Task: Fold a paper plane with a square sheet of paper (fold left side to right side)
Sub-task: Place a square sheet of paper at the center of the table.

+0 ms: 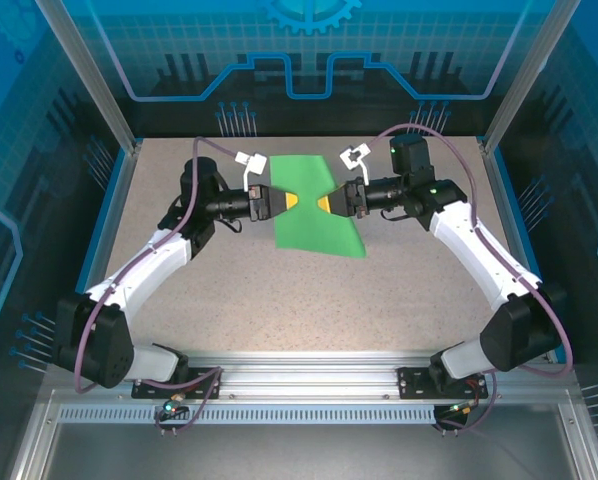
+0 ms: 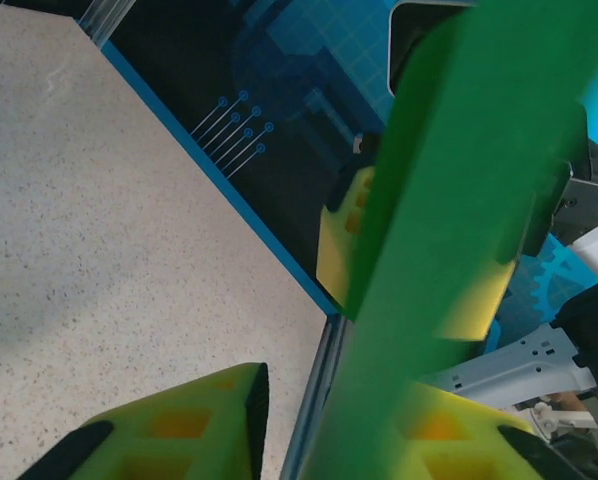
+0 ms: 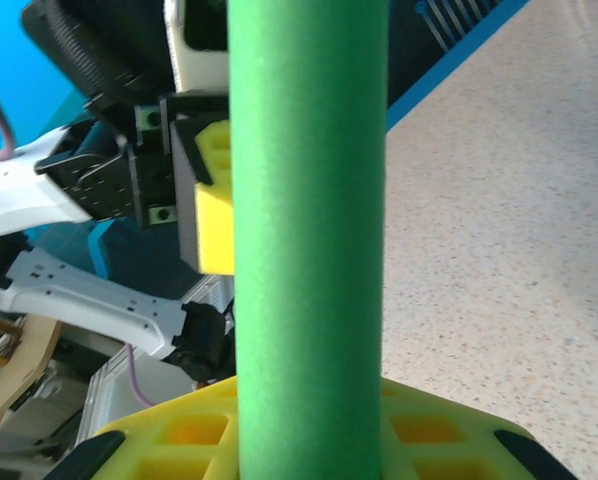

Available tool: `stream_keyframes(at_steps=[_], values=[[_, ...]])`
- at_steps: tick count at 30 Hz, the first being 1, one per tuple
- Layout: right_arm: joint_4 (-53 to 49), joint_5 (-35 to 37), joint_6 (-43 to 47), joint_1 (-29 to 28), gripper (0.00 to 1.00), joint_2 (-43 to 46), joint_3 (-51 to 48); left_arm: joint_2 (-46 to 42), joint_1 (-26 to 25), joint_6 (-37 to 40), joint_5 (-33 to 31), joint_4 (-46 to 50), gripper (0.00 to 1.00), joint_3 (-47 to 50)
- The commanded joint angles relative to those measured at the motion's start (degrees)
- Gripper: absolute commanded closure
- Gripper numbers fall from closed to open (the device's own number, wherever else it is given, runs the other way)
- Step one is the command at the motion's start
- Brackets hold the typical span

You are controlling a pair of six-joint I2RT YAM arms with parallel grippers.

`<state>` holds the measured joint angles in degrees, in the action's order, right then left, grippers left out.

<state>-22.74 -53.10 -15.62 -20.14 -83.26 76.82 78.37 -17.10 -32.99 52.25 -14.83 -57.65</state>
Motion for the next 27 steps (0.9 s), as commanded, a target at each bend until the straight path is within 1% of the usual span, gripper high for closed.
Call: stream_keyframes(at_steps=[1,4,6,8,9,12,14,17,20,25,27], values=[[-1.0,3.8,-0.9,1.4,0.72,0.2,-1.1,-0.3,-0.5,2.7,-1.4,3.1,0.75,-0.7],[-1.6,6.2,-0.8,2.0,0.67,0.5,-1.8,0.1,-0.6,3.1,-2.3,4.1,0.85,0.0],[-2.0,7.2,-0.6,2.1,0.62,0.5,-2.2,0.4,-0.7,3.2,-3.0,4.7,0.93,0.5],[-3.3,9.5,0.0,2.2,0.56,0.4,-2.2,1.1,-0.8,3.4,-4.2,5.8,0.98,1.0],[-4.0,10.8,0.3,2.2,0.52,0.4,-2.3,1.4,-0.9,3.5,-4.5,6.2,1.00,1.3],[-7.3,17.8,1.1,2.4,0.41,0.4,-2.3,2.8,-1.0,3.8,-6.5,7.6,1.00,2.2],[-9.8,22.9,1.7,2.5,0.38,0.0,-2.1,4.5,-1.1,4.2,-7.5,8.9,1.00,2.7],[-11.8,28.0,1.5,2.6,0.36,-1.0,-2.5,8.1,-1.1,4.4,-7.4,9.3,1.00,2.9],[-12.8,31.1,1.0,2.6,0.35,-2.5,-3.1,12.7,-1.1,4.3,-7.3,9.3,1.00,2.5],[-10.3,31.6,-1.8,2.4,0.36,-4.8,-6.4,19.4,-1.3,3.3,-7.6,8.1,0.99,2.1],[-8.7,31.3,-3.2,2.2,0.41,-5.9,-7.9,21.5,-1.3,3.2,-7.6,8.1,0.99,1.8]])
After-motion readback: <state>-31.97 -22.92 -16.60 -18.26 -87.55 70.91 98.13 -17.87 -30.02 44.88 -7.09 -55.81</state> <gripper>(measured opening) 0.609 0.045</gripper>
